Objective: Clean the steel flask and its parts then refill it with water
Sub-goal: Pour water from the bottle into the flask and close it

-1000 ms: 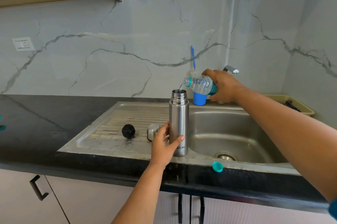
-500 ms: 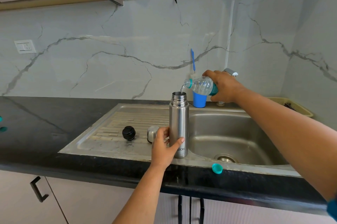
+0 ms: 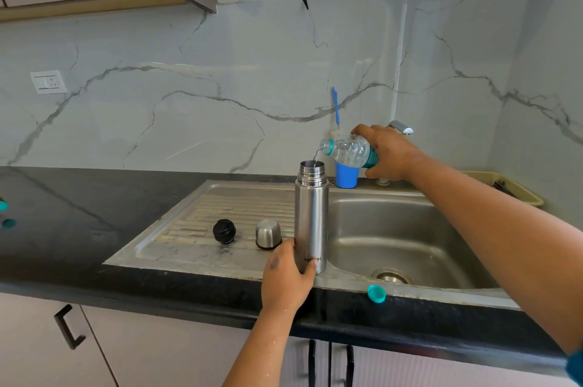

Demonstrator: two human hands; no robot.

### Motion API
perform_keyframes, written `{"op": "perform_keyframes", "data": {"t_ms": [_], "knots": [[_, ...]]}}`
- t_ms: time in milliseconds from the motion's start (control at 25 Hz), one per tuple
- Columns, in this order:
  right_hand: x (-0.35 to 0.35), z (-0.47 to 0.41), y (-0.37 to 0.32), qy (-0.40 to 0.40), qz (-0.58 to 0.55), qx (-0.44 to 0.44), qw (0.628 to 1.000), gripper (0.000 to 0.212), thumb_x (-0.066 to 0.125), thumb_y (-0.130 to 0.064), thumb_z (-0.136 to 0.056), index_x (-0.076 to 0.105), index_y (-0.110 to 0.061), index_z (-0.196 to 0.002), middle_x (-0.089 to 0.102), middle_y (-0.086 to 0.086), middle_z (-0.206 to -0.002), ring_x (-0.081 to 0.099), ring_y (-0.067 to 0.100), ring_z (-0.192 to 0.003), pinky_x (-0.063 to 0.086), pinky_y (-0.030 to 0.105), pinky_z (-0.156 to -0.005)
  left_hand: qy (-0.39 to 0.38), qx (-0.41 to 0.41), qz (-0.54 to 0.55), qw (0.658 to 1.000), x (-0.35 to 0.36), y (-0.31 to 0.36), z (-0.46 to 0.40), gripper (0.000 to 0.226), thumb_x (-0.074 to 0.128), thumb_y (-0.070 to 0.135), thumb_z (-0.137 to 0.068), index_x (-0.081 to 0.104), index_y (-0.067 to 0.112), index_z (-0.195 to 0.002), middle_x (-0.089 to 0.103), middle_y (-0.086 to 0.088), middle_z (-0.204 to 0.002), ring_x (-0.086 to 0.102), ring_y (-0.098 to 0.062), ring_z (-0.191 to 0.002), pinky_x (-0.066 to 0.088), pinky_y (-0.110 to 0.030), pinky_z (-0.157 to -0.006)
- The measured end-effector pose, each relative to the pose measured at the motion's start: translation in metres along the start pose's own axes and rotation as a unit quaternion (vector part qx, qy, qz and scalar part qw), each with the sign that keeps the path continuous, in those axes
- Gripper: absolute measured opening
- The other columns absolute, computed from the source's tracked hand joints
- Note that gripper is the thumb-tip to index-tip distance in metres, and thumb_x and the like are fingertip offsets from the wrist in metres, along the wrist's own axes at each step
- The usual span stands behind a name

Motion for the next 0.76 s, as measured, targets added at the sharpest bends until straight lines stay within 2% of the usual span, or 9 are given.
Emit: {"op": "perform_keyframes", "data": {"t_ms": [80, 240, 440, 600, 760], "knots": [[-0.0015, 0.0004, -0.0007, 0.002, 0.007, -0.002, 1.0, 0.081, 0.083, -0.019, -0.063, 0.039, -0.029, -0.13, 0.057, 0.004, -0.11, 0.053, 0.024, -0.1, 0.051, 0.046, -0.087, 0.001, 0.01, -0.016, 1.0, -0.001, 0.002, 0.0032, 0.049, 0.069, 0.042, -0.087, 0.053, 0.022, -0.128, 0.06, 0.009, -0.124, 0.057, -0.01, -0.115, 0.041, -0.014, -0.089], [-0.0018, 0.0015, -0.002, 0.002, 0.011, -0.001, 1.0, 0.081, 0.083, -0.02, -0.063, 0.04, -0.029, -0.131, 0.057, 0.004, -0.11, 0.053, 0.024, -0.1, 0.052, 0.046, -0.087, 0.012, 0.034, -0.051, 0.998, -0.0014, 0.0056, 0.0057, 0.047, 0.064, 0.043, -0.091, 0.052, 0.02, -0.13, 0.063, 0.005, -0.121, 0.061, -0.012, -0.11, 0.05, -0.021, -0.09], [-0.0011, 0.0018, -0.0018, -0.001, 0.013, 0.0, 1.0, 0.081, 0.084, -0.02, -0.063, 0.039, -0.03, -0.13, 0.058, 0.005, -0.111, 0.053, 0.025, -0.101, 0.052, 0.046, -0.087, 0.017, 0.049, -0.077, 0.996, -0.0001, 0.0076, 0.0073, 0.046, 0.061, 0.041, -0.093, 0.05, 0.019, -0.132, 0.064, 0.004, -0.121, 0.062, -0.012, -0.109, 0.05, -0.022, -0.089], [-0.0033, 0.0026, -0.0035, 0.002, 0.012, 0.001, 1.0, 0.08, 0.083, -0.019, -0.064, 0.04, -0.029, -0.131, 0.057, 0.006, -0.111, 0.052, 0.025, -0.102, 0.051, 0.046, -0.087, 0.007, 0.016, -0.028, 0.999, -0.0024, 0.0018, 0.0029, 0.043, 0.064, 0.045, -0.091, 0.054, 0.02, -0.126, 0.063, 0.007, -0.118, 0.061, -0.011, -0.109, 0.044, -0.015, -0.084], [-0.0036, 0.0037, -0.0036, 0.003, 0.025, 0.003, 1.0, 0.08, 0.082, -0.02, -0.065, 0.04, -0.029, -0.132, 0.057, 0.005, -0.111, 0.052, 0.025, -0.103, 0.051, 0.046, -0.088, 0.004, 0.001, 0.003, 1.0, -0.0036, -0.0004, 0.0011, 0.049, 0.066, 0.046, -0.089, 0.055, 0.022, -0.13, 0.062, 0.009, -0.124, 0.058, -0.008, -0.115, 0.042, -0.016, -0.091]]}}
Point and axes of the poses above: each hand's wrist, its own z-axis away from the middle knuckle, its own x-axis out of the palm, y = z × x, the point moved 3 cm from there along -z, towards the middle knuckle
